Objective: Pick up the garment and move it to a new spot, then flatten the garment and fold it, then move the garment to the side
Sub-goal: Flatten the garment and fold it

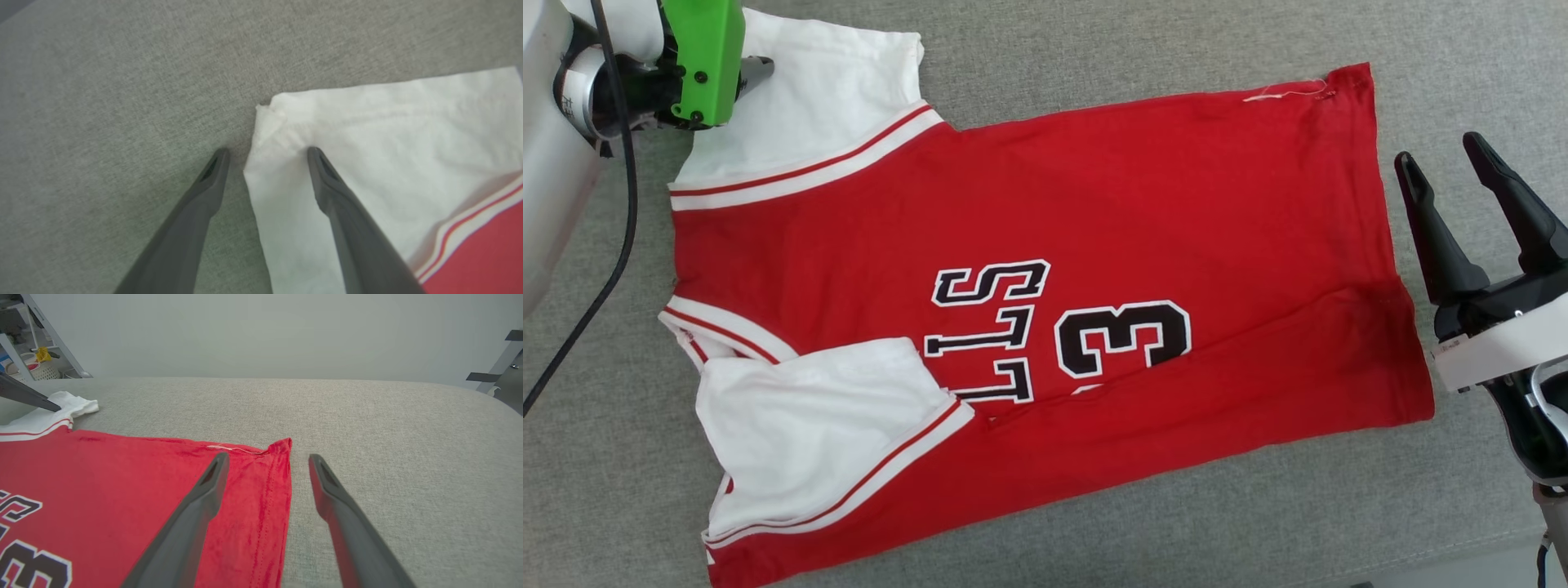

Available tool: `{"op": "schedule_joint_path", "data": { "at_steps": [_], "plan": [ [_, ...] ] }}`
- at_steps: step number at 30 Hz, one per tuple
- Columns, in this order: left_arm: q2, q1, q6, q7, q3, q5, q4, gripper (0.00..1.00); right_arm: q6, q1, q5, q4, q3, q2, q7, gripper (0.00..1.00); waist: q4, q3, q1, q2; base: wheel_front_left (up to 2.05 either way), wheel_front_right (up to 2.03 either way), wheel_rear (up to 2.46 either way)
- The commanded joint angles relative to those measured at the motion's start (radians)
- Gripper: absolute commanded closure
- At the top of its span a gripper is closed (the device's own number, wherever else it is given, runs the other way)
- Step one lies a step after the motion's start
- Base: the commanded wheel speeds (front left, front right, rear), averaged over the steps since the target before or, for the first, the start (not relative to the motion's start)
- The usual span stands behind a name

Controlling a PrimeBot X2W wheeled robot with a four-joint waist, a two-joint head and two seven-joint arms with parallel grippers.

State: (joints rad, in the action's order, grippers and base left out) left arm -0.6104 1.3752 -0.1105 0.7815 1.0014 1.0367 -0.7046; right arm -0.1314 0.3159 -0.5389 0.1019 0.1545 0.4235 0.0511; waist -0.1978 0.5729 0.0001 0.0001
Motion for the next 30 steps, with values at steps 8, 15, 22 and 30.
{"op": "schedule_joint_path", "data": {
  "at_steps": [8, 15, 22, 30],
  "plan": [
    [0.001, -0.039, -0.016, 0.014, 0.044, 0.007, -0.007, 1.0, 0.001, 0.023, -0.02, -0.035, -0.002, 0.02, 0.028, 0.0, -0.001, -0.001, -0.0001, -0.0001, 0.0, 0.0, 0.0],
    [-0.008, -0.041, -0.019, -0.112, 0.062, -0.022, 0.046, 1.0, 0.001, 0.07, -0.006, -0.039, -0.03, 0.088, 0.001, 0.0, 0.043, -0.065, -0.0001, -0.0001, 0.0, 0.0, 0.0],
    [-0.041, -0.087, -0.02, -0.24, 0.116, -0.05, 0.17, 1.0, 0.001, 0.204, -0.031, -0.054, 0.013, 0.202, -0.197, 0.0, 0.1, -0.135, -0.0001, -0.0001, 0.0, 0.0, 0.0],
    [-0.068, -0.152, -0.017, -0.365, 0.135, -0.073, 0.313, 1.0, 0.001, 0.357, -0.165, -0.177, 0.183, 0.306, -0.572, 0.0, 0.155, -0.167, -0.0001, -0.0001, 0.0, 0.0, 0.0]
  ]
}}
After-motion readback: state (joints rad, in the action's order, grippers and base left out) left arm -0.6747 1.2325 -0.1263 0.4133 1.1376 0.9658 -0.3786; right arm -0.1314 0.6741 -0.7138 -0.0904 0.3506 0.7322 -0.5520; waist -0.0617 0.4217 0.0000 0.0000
